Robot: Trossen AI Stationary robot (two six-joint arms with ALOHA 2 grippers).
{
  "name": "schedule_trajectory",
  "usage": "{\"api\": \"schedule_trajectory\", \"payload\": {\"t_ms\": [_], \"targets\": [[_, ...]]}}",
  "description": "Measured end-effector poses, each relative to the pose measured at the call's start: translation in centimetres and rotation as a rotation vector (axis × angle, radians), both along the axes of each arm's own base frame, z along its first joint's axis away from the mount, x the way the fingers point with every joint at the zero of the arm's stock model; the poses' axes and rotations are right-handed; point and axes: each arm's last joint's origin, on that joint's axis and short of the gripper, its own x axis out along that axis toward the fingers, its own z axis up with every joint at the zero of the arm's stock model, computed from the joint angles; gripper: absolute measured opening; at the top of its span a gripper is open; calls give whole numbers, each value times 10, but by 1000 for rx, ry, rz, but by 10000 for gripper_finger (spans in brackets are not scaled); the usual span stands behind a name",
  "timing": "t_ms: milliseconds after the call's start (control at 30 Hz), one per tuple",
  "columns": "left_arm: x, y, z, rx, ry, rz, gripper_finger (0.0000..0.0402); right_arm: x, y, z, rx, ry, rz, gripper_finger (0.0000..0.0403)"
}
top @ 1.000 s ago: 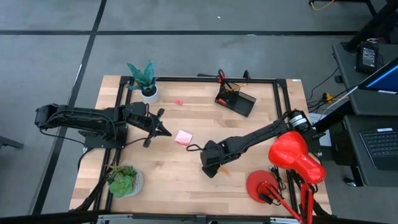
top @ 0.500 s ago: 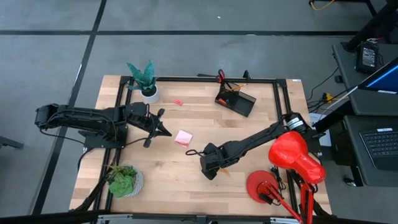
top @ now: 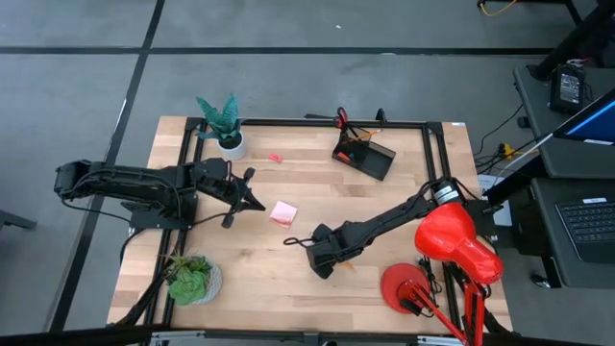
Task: Pick and place office supplies into organizer
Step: Put the pencil into the black desk organizer
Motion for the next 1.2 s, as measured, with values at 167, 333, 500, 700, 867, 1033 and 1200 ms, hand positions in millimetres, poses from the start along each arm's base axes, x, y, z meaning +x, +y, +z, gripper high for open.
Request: {"api": "schedule_trajectory", "payload": {"t_ms": [167,333,500,700,867,1033,1200], "targets": [[0,0,0,0,0,0,4,0,0,-3,-15,14,17,148],[0,0,0,0,1,0,2,-1,-1,-4,-21,36,31,148],[0,0,0,0,1,0,3,-2,-5,-5,-27,69,54,148],[0,0,0,0,1,0,3,-3,-10,-5,-31,90,72,148],[0,0,0,0,1,0,2,-3,-10,-6,-35,90,82,148],[0,0,0,0,1,0,3,-3,-11,-6,-54,93,94,148],[0,0,0,0,1,0,1,-3,-11,-6,-59,91,92,145]]}}
